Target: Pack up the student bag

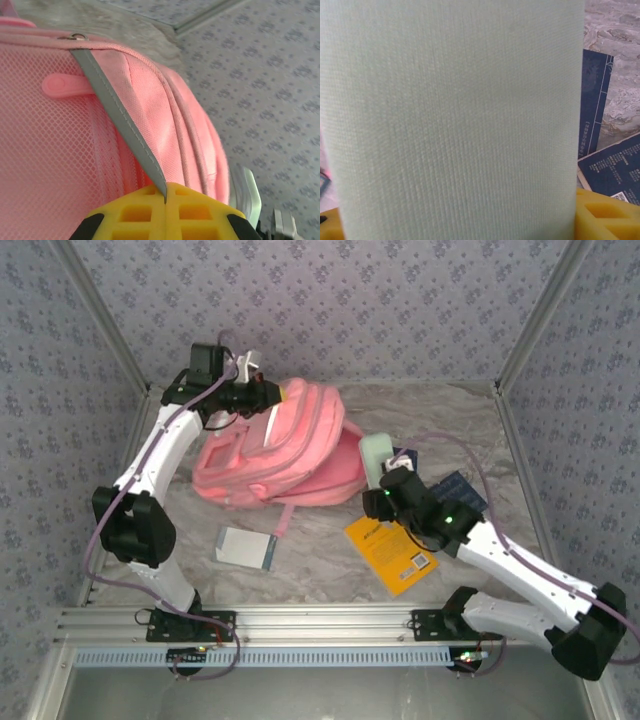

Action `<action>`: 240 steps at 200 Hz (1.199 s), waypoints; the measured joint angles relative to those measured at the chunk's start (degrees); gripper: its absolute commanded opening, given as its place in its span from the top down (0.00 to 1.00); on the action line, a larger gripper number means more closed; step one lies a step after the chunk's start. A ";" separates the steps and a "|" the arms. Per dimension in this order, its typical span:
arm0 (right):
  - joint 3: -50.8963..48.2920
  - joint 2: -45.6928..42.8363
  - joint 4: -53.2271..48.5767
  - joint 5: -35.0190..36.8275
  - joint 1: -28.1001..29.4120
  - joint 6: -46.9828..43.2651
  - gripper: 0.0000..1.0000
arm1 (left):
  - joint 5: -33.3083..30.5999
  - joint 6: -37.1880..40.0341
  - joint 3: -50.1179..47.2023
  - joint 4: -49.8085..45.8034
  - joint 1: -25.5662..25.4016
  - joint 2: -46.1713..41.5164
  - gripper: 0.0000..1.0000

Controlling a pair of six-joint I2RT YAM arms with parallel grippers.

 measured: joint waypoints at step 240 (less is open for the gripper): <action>13.73 13.99 -7.41 -25.62 -11.52 -9.79 0.41 | 12.09 -2.91 -8.70 5.68 -0.09 -6.10 1.00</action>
